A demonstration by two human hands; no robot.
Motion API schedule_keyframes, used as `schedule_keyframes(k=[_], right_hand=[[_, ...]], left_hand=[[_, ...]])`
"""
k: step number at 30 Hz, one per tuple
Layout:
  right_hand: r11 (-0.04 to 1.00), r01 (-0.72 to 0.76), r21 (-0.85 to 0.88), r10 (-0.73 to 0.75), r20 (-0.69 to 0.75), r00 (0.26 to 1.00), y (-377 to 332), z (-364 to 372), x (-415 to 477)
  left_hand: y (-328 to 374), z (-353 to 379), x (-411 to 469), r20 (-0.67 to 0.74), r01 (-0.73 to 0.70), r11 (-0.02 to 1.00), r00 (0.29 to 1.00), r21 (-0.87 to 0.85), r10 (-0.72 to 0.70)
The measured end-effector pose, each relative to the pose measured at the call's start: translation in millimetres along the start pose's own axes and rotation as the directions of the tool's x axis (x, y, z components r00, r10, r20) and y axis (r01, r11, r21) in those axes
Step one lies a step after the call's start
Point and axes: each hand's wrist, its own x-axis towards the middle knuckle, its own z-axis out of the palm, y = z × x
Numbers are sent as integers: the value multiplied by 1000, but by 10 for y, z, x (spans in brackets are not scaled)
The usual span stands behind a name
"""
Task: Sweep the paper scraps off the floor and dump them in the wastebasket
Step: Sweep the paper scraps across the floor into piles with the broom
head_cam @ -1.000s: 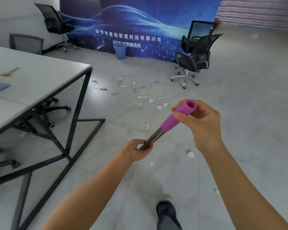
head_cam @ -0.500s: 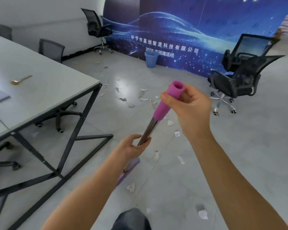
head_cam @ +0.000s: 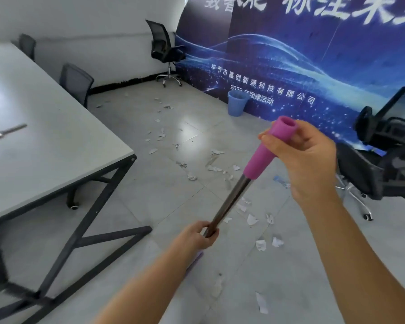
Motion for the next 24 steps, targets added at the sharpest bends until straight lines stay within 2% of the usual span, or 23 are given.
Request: schedule_keyframes(k=[3, 5, 8, 13, 19, 24], right_hand=[[1000, 3, 22, -5, 85, 996, 348, -133, 501], [999, -8, 33, 2, 166, 986, 610, -177, 849], [995, -5, 103, -16, 204, 979, 1065, -245, 1472], [979, -53, 198, -6, 289, 957, 1828, -290, 2727], [951, -113, 287, -43, 488, 872, 2479, 101, 4123], [953, 12, 303, -116, 327, 938, 3099, 660, 4768]], left_hand=[[194, 549, 225, -14, 13, 996, 1000, 88, -12], [397, 903, 492, -11, -41, 991, 999, 128, 42], [751, 1479, 832, -44, -74, 990, 996, 117, 80], [1403, 2517, 1294, -85, -175, 985, 981, 15, 175], [2310, 3439, 1571, -140, -275, 947, 957, -163, 254], [3020, 3883, 1837, -160, -335, 929, 937, -158, 311]])
